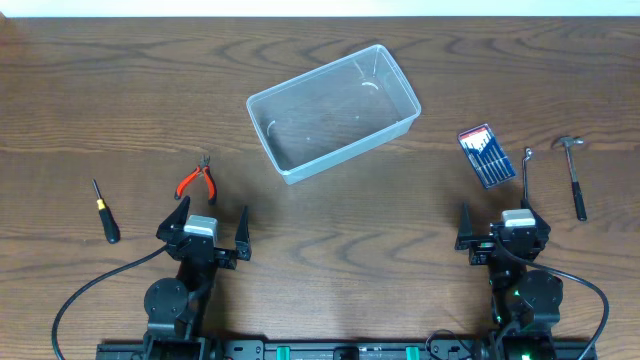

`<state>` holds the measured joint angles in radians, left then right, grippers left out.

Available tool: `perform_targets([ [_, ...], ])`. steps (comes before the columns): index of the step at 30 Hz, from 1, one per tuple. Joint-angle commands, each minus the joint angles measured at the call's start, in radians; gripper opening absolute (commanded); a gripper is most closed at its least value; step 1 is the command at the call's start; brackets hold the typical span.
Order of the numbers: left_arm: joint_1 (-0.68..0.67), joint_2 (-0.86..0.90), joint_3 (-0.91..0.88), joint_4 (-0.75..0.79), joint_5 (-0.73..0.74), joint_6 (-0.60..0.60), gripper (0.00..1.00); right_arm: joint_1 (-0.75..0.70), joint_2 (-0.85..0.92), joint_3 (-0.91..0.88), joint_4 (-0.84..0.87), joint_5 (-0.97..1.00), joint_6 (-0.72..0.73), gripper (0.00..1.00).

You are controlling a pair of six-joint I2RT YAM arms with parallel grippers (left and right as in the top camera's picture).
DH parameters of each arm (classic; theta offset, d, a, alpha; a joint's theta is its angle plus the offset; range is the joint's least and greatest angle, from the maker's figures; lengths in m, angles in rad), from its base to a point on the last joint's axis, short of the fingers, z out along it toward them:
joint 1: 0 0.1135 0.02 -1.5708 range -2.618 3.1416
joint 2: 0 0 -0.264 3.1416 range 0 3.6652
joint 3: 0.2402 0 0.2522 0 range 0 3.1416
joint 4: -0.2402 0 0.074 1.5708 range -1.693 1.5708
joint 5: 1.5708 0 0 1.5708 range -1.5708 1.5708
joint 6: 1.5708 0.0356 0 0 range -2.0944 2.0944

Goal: Pack container

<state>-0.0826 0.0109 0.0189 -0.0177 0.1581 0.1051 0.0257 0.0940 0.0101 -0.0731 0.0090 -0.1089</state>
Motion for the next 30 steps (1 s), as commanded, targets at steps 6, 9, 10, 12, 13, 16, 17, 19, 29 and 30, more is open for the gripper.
perform_targets([
  [6, -0.004, -0.007, -0.015, -0.037, 0.040, 0.006, 0.98, 0.006, -0.009, -0.005, -0.001, 0.010, 0.019, 0.99],
  [9, -0.004, -0.007, -0.015, -0.037, 0.040, 0.006, 0.98, 0.006, -0.009, -0.005, 0.000, 0.008, 0.019, 0.99],
  [10, -0.004, -0.007, -0.015, -0.037, 0.040, 0.006, 0.98, 0.006, -0.009, -0.005, 0.000, 0.009, 0.019, 0.99],
  [12, -0.004, -0.007, -0.015, -0.037, 0.040, 0.006, 0.98, 0.006, -0.009, -0.005, -0.001, 0.000, 0.019, 0.99],
  [13, -0.004, -0.007, -0.015, -0.037, 0.039, 0.006, 0.98, 0.006, -0.009, -0.005, -0.001, -0.017, 0.019, 0.99],
  [16, -0.004, -0.007, -0.015, -0.034, 0.039, 0.006, 0.98, 0.006, -0.009, -0.005, -0.001, -0.017, 0.099, 0.99],
  [17, -0.004, -0.007, -0.015, -0.034, 0.041, 0.005, 0.98, 0.006, -0.009, -0.005, -0.002, -0.015, 0.147, 0.99],
  [19, -0.004, -0.006, -0.015, -0.035, 0.040, 0.002, 0.98, 0.006, -0.002, -0.005, -0.002, -0.016, 0.248, 0.99],
  [29, -0.004, 0.105, 0.226, -0.313, 0.039, -0.167, 0.98, 0.004, 0.095, 0.199, -0.094, -0.179, 0.218, 0.99],
  [30, -0.004, 0.138, 0.278, -0.367, 0.036, -0.167, 0.98, 0.000, 0.129, 0.254, -0.139, -0.164, 0.199, 0.99],
])
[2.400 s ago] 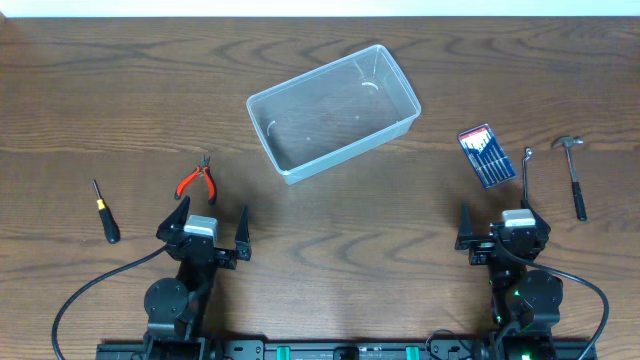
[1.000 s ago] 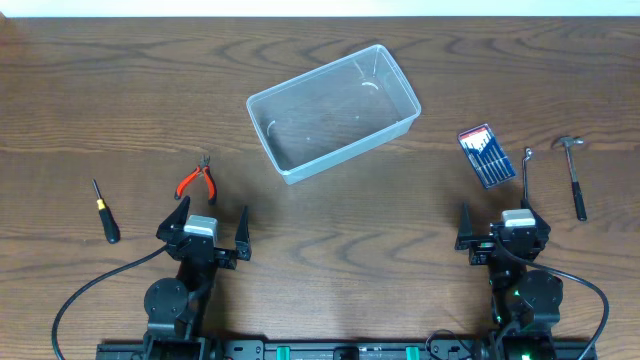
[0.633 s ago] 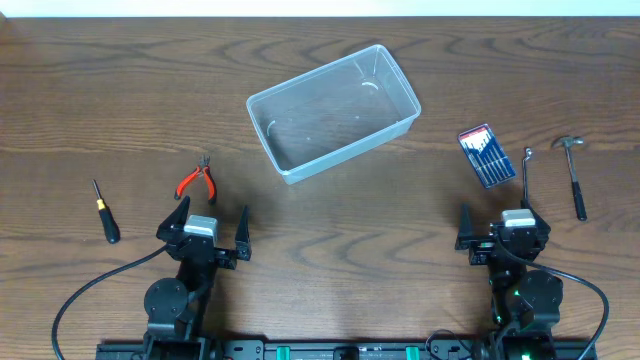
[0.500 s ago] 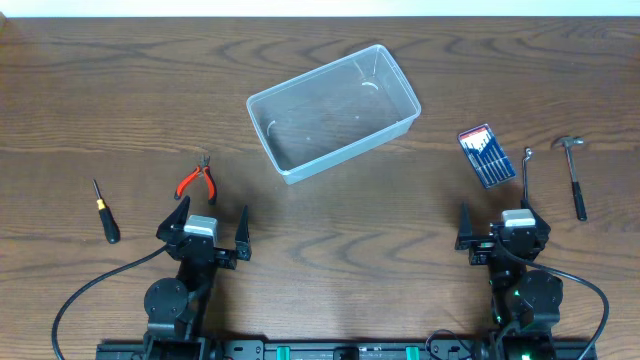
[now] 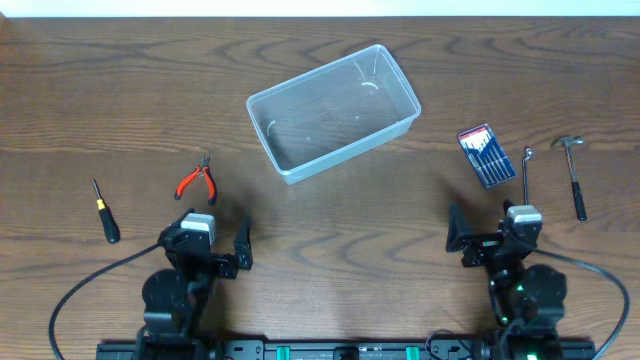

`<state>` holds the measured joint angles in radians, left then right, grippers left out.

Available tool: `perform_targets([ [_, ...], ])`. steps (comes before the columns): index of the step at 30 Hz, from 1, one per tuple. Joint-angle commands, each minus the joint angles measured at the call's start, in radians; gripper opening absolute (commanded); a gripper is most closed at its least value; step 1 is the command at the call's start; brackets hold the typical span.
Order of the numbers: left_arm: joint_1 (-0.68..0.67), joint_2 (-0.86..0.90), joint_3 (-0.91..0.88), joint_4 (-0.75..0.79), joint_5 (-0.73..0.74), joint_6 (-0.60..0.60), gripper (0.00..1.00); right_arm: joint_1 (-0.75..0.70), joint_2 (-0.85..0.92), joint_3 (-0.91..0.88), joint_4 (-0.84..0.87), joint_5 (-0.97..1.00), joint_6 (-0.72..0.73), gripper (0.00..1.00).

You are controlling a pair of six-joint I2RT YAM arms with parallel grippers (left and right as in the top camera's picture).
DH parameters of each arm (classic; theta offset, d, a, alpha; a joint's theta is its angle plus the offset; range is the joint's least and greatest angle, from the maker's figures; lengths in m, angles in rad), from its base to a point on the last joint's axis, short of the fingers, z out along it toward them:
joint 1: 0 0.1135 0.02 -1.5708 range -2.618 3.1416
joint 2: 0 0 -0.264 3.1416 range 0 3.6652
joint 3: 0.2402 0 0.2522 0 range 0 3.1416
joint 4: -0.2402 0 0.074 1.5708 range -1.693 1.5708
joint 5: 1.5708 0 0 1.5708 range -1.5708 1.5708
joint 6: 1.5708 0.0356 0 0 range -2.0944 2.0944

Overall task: Pack container
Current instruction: 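Reach both grippers to the near corners of the clear container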

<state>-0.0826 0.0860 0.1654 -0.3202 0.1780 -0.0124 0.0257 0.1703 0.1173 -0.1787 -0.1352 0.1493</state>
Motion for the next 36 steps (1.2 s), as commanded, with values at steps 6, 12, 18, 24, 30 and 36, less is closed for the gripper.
perform_targets([
  [6, -0.004, 0.355, 0.481, -0.389, -0.044, -0.071, 0.98, -0.065, 0.429, 0.594, -0.498, 0.027, -0.129, 0.99],
  [12, -0.004, 0.649, 0.757, -0.573, -0.002, -0.071, 0.98, -0.090, 0.806, 1.053, -0.829, -0.055, -0.160, 0.99],
  [18, -0.004, 0.913, 0.993, -0.744, 0.061, -0.072, 0.98, -0.090, 1.169, 1.429, -1.199, -0.098, -0.210, 0.99],
  [24, -0.004, 1.135, 1.233, -0.986, 0.070, -0.074, 0.98, -0.057, 1.415, 1.703, -1.308, -0.082, -0.266, 0.99],
  [30, -0.004, 1.154, 1.241, -0.954, 0.193, -0.082, 0.89, 0.052, 1.431, 1.745, -1.072, -0.075, -0.344, 0.84],
  [36, -0.004, 1.155, 1.241, -0.864, 0.184, -0.202, 0.53, 0.158, 1.474, 1.745, -0.906, -0.026, -0.357, 0.09],
])
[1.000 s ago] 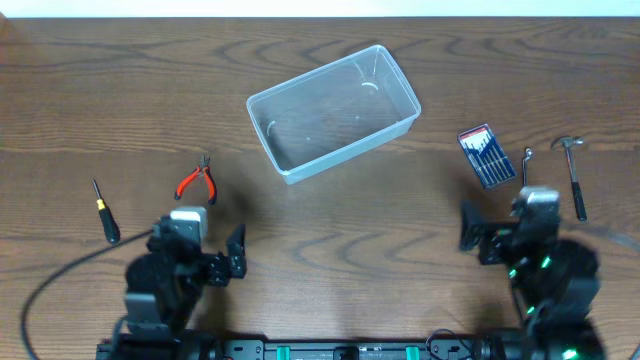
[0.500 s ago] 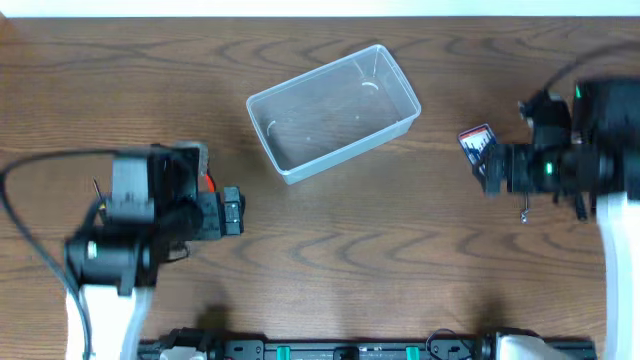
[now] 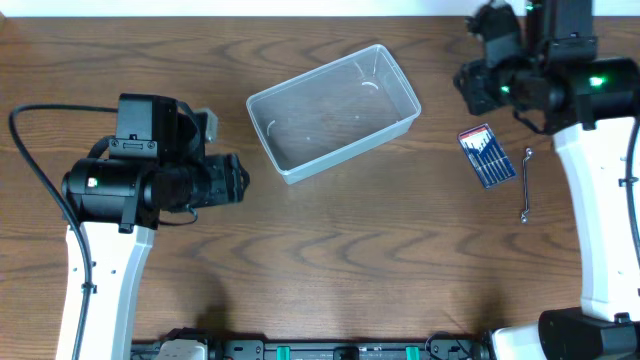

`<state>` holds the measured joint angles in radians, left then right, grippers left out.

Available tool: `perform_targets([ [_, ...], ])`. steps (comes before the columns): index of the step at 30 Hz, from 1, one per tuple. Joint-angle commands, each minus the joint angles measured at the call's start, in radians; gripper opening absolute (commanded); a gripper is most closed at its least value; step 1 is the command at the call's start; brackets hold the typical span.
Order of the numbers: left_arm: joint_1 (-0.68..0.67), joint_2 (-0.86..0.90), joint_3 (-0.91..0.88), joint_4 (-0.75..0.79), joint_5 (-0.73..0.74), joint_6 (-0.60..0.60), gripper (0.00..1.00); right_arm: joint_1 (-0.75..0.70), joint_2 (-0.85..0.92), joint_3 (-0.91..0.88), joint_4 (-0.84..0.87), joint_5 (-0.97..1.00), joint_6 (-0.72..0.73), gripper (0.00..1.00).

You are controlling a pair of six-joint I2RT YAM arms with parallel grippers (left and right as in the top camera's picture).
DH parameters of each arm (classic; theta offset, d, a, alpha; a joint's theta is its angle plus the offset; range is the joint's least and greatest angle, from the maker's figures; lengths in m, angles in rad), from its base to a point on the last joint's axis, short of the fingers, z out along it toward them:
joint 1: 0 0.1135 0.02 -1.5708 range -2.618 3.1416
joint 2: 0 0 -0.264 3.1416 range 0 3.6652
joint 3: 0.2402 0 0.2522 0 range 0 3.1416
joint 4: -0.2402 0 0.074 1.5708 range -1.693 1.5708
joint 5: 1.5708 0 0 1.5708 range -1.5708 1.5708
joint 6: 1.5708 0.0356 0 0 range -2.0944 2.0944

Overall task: Pack container
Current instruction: 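Reach both grippers to the near corners of the clear container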

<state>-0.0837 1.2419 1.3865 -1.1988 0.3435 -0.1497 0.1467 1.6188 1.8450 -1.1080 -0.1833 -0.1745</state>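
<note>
A clear plastic container (image 3: 333, 112) lies empty and slanted at the table's middle back. A blue screwdriver set (image 3: 487, 155) and a silver wrench (image 3: 526, 185) lie to its right. My left arm (image 3: 150, 185) rises close to the overhead camera over the left side, its end (image 3: 207, 127) pointing toward the container. My right arm (image 3: 590, 150) reaches up over the far right, its head (image 3: 495, 50) beside the container's right end. Neither arm's fingers can be made out. The pliers, the small screwdriver and the hammer are hidden.
The arms' bases (image 3: 350, 350) run along the near edge. A black cable (image 3: 30, 170) loops out from the left arm. Bare wood lies between the container and the near edge.
Both arms were folded low at the near edge with fingers spread. Now the left is over the left side, covering pliers and screwdriver. The right is at the far right, covering the hammer.
At first both arms sat folded at the near edge, fingers spread, with pliers, screwdriver, set, wrench and hammer around the empty container. A second later they had barely shifted. Now both are high over the table, and the visible tools lie where they were.
</note>
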Motion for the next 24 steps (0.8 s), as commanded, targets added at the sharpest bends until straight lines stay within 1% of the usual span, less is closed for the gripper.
perform_targets([
  [1, -0.003, -0.001, 0.019, 0.028, 0.000, -0.096, 0.47, 0.052, 0.042, 0.018, 0.041, 0.022, -0.033, 0.10],
  [2, -0.005, 0.000, 0.019, 0.038, -0.023, -0.113, 0.40, 0.066, 0.061, 0.018, 0.055, 0.022, -0.033, 0.09],
  [4, -0.019, 0.005, 0.019, 0.051, -0.095, -0.124, 0.21, 0.091, 0.100, 0.018, 0.072, 0.022, -0.033, 0.06],
  [5, -0.032, 0.009, 0.019, 0.058, -0.135, -0.138, 0.19, 0.105, 0.128, 0.019, 0.077, 0.022, -0.034, 0.03],
  [6, -0.047, 0.016, 0.019, 0.067, -0.156, -0.145, 0.13, 0.115, 0.150, 0.021, 0.079, 0.022, -0.040, 0.01],
  [8, -0.089, 0.034, 0.019, 0.094, -0.168, -0.144, 0.06, 0.134, 0.198, 0.024, 0.085, 0.022, -0.044, 0.01],
  [12, -0.204, 0.098, 0.019, 0.150, -0.246, -0.144, 0.06, 0.164, 0.284, 0.028, 0.104, 0.018, -0.060, 0.01],
  [15, -0.269, 0.158, 0.019, 0.185, -0.262, -0.143, 0.06, 0.169, 0.323, 0.028, 0.123, -0.002, -0.061, 0.01],
  [18, -0.304, 0.226, 0.019, 0.208, -0.262, -0.143, 0.06, 0.169, 0.350, 0.028, 0.125, -0.020, -0.071, 0.01],
  [24, -0.334, 0.352, 0.019, 0.214, -0.262, -0.142, 0.06, 0.168, 0.395, 0.027, 0.119, -0.020, -0.085, 0.01],
])
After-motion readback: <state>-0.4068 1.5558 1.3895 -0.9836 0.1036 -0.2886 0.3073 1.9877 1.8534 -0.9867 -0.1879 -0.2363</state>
